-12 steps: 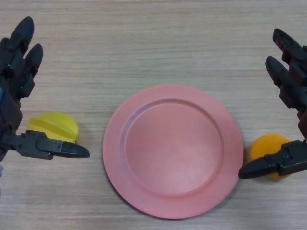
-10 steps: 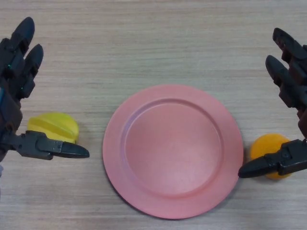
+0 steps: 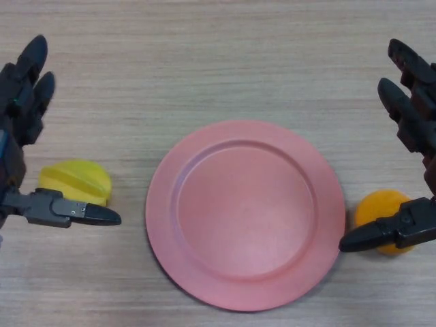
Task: Pick up the yellow starfruit and place it on the plate
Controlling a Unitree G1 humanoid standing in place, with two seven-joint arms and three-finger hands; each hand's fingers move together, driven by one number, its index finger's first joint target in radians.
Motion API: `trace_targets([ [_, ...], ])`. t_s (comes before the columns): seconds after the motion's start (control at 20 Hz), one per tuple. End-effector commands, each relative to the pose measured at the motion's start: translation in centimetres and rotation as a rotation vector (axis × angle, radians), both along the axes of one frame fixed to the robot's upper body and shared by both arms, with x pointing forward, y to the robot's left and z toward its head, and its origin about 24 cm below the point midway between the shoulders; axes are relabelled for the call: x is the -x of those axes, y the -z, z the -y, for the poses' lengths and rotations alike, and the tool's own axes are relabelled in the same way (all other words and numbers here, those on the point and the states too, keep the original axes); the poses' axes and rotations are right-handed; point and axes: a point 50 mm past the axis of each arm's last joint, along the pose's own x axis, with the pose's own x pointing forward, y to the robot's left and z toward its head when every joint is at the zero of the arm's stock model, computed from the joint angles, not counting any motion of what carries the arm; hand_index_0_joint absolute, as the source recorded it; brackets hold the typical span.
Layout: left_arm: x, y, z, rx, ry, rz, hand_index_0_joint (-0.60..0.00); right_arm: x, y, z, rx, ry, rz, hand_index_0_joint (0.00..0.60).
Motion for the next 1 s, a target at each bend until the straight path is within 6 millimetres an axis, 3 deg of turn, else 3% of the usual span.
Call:
trace_targets([
  [0.05, 0.4, -3.2, -1.3, -0.211, -0.046, 0.242, 0.000, 1.0, -3.0, 1.1, 0.059, 0.061, 0.234, 0.000],
  [0.6, -3.5, 1.5, -1.8, -0.679, -0.146, 0.114, 0.000, 1.2, -3.1, 1.6, 0.060, 0.091, 0.249, 0.000],
  [0.65, -3.8, 1.7, -2.0, -0.698, -0.161, 0.116, -0.051, 1.2, -3.1, 1.7, 0.068, 0.095, 0.252, 0.000],
  [0.7, -3.8, 1.8, -1.9, -0.698, -0.161, 0.114, -0.151, 1.2, -3.1, 1.8, 0.069, 0.095, 0.251, 0.000],
  [0.75, -3.9, 2.1, -1.9, -0.712, -0.155, 0.101, -0.301, 1.3, -3.2, 1.8, 0.069, 0.098, 0.252, 0.000],
  [0.8, -4.0, 2.3, -2.0, -0.730, -0.152, 0.091, -0.399, 1.3, -3.2, 1.9, 0.069, 0.101, 0.253, 0.000],
  [0.85, -4.2, 2.9, -2.1, -0.763, -0.170, 0.078, -0.542, 1.4, -3.3, 2.0, 0.068, 0.111, 0.255, 0.000],
  [0.9, -4.3, 3.0, -2.2, -0.763, -0.183, 0.075, -0.600, 1.4, -3.4, 2.1, 0.066, 0.117, 0.257, 0.000],
  [1.0, -4.4, 2.7, -2.2, -0.706, -0.207, 0.106, -0.600, 1.5, -3.5, 2.3, 0.072, 0.129, 0.271, 0.000],
])
